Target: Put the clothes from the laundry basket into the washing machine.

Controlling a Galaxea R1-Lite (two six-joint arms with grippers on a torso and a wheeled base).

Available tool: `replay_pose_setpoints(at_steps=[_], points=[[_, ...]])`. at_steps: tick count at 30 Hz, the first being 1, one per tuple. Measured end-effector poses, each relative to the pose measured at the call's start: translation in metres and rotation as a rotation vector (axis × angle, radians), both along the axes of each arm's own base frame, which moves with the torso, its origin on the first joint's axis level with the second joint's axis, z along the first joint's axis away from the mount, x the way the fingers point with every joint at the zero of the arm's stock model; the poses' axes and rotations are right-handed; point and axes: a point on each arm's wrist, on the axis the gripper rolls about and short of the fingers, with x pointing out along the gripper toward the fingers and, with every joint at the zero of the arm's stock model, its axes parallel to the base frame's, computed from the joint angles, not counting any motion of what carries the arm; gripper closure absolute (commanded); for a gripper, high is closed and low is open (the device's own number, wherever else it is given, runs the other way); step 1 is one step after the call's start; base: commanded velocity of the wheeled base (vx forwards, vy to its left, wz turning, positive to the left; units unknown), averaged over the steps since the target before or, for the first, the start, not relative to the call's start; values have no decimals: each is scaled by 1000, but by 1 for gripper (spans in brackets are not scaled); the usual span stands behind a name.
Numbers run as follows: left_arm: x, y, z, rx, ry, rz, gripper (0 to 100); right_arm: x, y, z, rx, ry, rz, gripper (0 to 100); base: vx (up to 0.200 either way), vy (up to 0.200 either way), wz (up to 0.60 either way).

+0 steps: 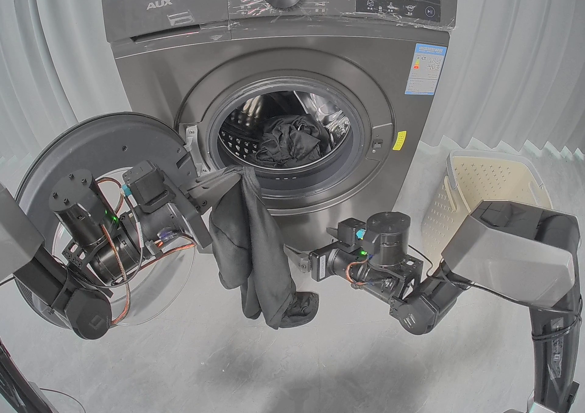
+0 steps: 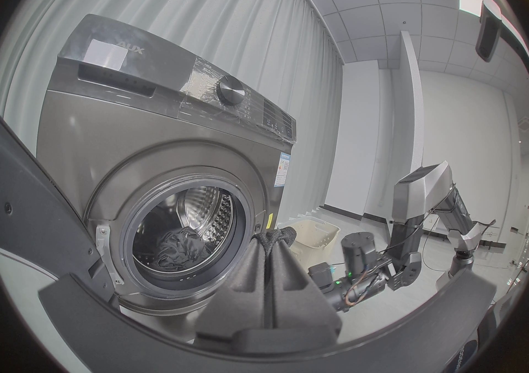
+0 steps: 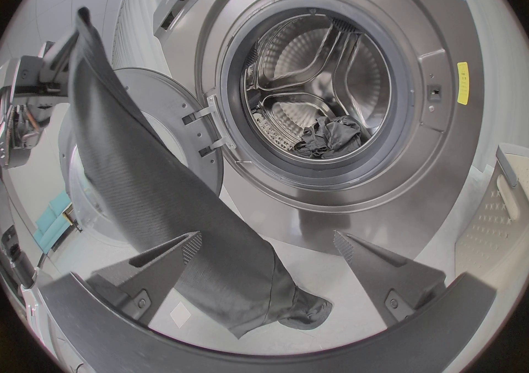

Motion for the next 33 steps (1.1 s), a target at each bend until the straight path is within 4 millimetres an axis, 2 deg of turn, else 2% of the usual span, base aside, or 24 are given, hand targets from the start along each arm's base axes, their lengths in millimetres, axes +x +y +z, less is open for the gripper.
replay_pose_setpoints(at_steps=[4,7,14,19,22,27,33], points=[[-2,-1,2,-3,-4,-7,100,12,12,-5,4,-7,-6,0,0,0,0],[-2,-2,2,-5,-3,-8,100,12,24,-11,4,-9,0,0,0,0,0],[1,2,2,-7,-5,10,100,-12,44,-30,-22,21,66,0,0,0,0],[6,9,2,-7,-7,35,100,-35,53,-35,-38,36,120,0,0,0,0],[7,11,2,-6,-7,42,100,-42,58,-34,-40,37,139,0,0,0,0],[8,12,2,-6,-7,44,100,-41,60,-34,-45,37,144,0,0,0,0],[7,11,2,-6,-5,43,100,-30,60,-32,-16,10,124,0,0,0,0]])
